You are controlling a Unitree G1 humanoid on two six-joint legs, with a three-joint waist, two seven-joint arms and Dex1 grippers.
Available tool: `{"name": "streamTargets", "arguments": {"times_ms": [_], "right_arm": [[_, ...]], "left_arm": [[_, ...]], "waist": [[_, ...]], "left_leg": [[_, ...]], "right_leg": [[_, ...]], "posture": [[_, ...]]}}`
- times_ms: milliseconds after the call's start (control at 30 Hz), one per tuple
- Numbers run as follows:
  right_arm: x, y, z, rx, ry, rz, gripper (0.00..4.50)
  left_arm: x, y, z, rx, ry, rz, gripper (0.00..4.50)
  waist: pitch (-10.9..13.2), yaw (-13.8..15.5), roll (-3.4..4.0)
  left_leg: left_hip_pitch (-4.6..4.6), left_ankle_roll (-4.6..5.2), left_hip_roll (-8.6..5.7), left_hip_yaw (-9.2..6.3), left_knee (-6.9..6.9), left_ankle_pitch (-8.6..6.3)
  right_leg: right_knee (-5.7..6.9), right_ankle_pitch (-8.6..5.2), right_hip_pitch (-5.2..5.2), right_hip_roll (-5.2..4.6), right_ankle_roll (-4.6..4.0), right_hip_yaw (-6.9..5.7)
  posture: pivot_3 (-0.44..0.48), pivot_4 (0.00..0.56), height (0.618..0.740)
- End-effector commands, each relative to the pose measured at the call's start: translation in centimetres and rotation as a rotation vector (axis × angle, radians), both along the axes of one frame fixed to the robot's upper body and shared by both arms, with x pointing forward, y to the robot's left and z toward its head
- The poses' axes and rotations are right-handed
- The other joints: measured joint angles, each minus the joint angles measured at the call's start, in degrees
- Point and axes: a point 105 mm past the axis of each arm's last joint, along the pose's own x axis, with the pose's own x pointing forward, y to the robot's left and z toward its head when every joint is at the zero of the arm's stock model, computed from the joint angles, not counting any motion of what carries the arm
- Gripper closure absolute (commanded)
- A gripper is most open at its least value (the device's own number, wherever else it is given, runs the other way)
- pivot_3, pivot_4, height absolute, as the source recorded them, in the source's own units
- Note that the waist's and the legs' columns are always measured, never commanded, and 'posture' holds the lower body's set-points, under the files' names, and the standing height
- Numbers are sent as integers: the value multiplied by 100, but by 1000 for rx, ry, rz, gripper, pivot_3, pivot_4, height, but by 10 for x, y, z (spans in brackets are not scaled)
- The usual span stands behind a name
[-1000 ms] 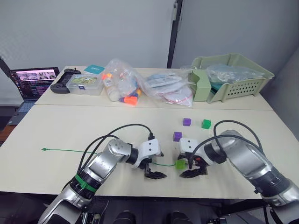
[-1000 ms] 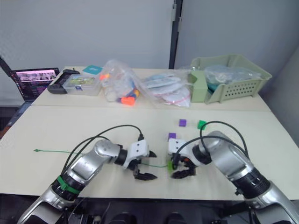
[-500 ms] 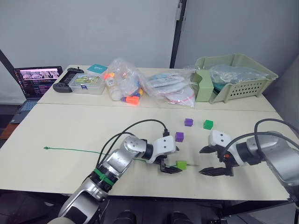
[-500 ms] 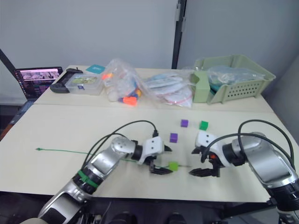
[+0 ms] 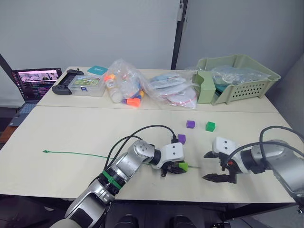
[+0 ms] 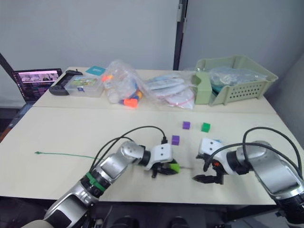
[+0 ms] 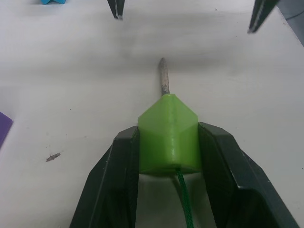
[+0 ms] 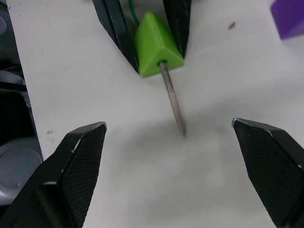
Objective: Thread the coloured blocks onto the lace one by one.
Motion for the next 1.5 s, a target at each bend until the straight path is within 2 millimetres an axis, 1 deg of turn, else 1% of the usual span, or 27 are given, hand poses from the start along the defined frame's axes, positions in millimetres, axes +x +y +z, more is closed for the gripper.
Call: {"name": "streamTargets", "arguments": {"times_ms": [33,133,200,267,333,400,567,667,700,800,867,933,1000,1067,1167,1200,1267,1300,1333,1367,1400,1433,1500], "right_arm": [[5,5,-5,-18,-37,28,0],[13,9,-15,-1,-43,12,0],[16,9,-19,2,-37,7,0],[16,6,-29,-12,-12,1,551],[16,5,-34,-16,0,-3,1188],[18,4,-35,-14,-1,-8,1922],[21,3,-36,-13,-10,-8,3575],[21,4,-36,-12,-14,3,4437],[22,4,-36,-13,-18,12,4500],[25,5,-33,-19,-41,33,4500],[26,5,-30,-21,-43,47,4500],[26,4,-29,-27,-44,60,4500],[27,4,-27,-33,-44,72,4500],[28,7,-24,-38,-43,105,4500],[28,10,-23,-40,-37,143,4500],[28,11,-23,-41,-36,150,4500],[29,11,-23,-42,-36,155,4500],[30,12,-22,-43,-36,161,4500],[32,15,-20,-40,-42,175,4500],[34,18,-19,-38,-46,186,4500],[36,20,-18,-36,-48,196,4500],[37,22,-17,-34,-50,204,4500],[39,24,-16,-30,-51,214,4500]], "left_arm": [[-2,2,-2,15,3,4,3170],[-3,2,-3,19,7,-1,3170],[-4,2,-3,21,8,-3,3170],[-3,3,-3,22,5,-3,3170],[-3,3,-2,22,3,-3,3170],[-3,3,-2,14,6,0,3170],[0,9,0,2,13,7,3170],[0,12,1,-1,11,5,3170],[1,13,2,-6,10,5,3170],[3,18,11,-42,-1,7,3170],[10,31,22,-63,-49,24,3170],[17,47,28,-56,-96,43,3170],[20,62,31,-31,-149,38,3170],[29,93,32,7,-180,96,3170],[34,132,36,39,-191,174,3170],[34,140,35,52,-195,185,3170],[34,145,35,62,-197,191,3170],[33,154,37,58,-190,209,3170],[25,190,34,80,-159,261,3170],[16,218,34,99,-138,300,3170],[8,241,35,115,-119,334,3170],[-1,265,33,146,-108,377,3170],[-13,301,27,205,-106,446,3170]], "waist": [[0,1,0],[0,-6,0],[0,-8,0],[0,-9,0],[-1,-8,0],[-1,-8,0],[-2,-21,-3],[-2,-48,-3],[-3,-57,-3],[-3,-70,-3],[-2,-83,-3],[-2,-84,-3],[-2,-77,-3],[-2,-75,-2],[-2,-78,-2],[-2,-74,-2],[-2,-58,-2],[-2,-47,-3],[-2,-64,-5],[0,-107,-8],[2,-211,-11],[2,-233,-11],[1,-258,-10]], "left_leg": [[0,0,0,0,0,0],[-1,0,-1,0,1,0],[1,0,0,0,0,0],[1,0,-1,0,0,0],[3,0,-1,0,1,0],[7,0,0,0,1,0],[11,0,0,0,1,0],[17,0,1,0,1,0],[18,0,2,0,1,0],[19,0,2,-1,1,0],[19,0,3,-1,1,0],[18,0,4,-3,0,0],[16,0,4,-4,0,0],[16,0,2,-5,1,0],[15,0,4,-7,0,0],[15,0,5,-7,-2,0],[14,0,5,-6,-3,0],[14,0,3,-5,-2,0],[14,0,2,-3,0,0],[12,0,3,-2,0,0],[15,1,16,-5,-3,-2],[17,1,22,-6,-21,-2],[30,0,26,-6,-48,-1]], "right_leg": [[0,0,0,0,0,0],[0,0,0,-1,0,0],[0,0,1,0,0,0],[1,0,1,-1,0,0],[0,0,4,-1,0,0],[0,0,7,0,0,0],[0,0,11,0,-1,0],[3,1,14,1,-1,0],[3,1,15,1,-1,0],[4,1,15,1,-1,1],[6,1,14,2,-1,1],[8,1,10,3,-2,2],[9,1,7,2,-2,2],[7,1,9,-2,-2,2],[6,1,5,-2,-3,4],[7,1,4,-2,-3,3],[5,1,4,-2,-3,2],[5,1,6,-5,-3,0],[4,1,7,-7,-2,0],[4,2,4,-7,-2,2],[5,5,-3,-3,-8,6],[11,3,-20,-2,-16,11],[20,-5,-32,-3,-30,7]], "posture": [[0,150,740],[0,150,740],[0,150,740],[0,150,740],[0,150,740],[0,150,740],[0,150,740],[0,150,740],[0,150,740],[0,150,740],[0,150,740],[0,150,740],[0,150,740],[0,150,740],[0,150,740],[0,150,740],[0,150,740],[0,150,740],[0,150,740],[0,150,740],[0,150,740],[0,150,740],[0,150,740]]}}
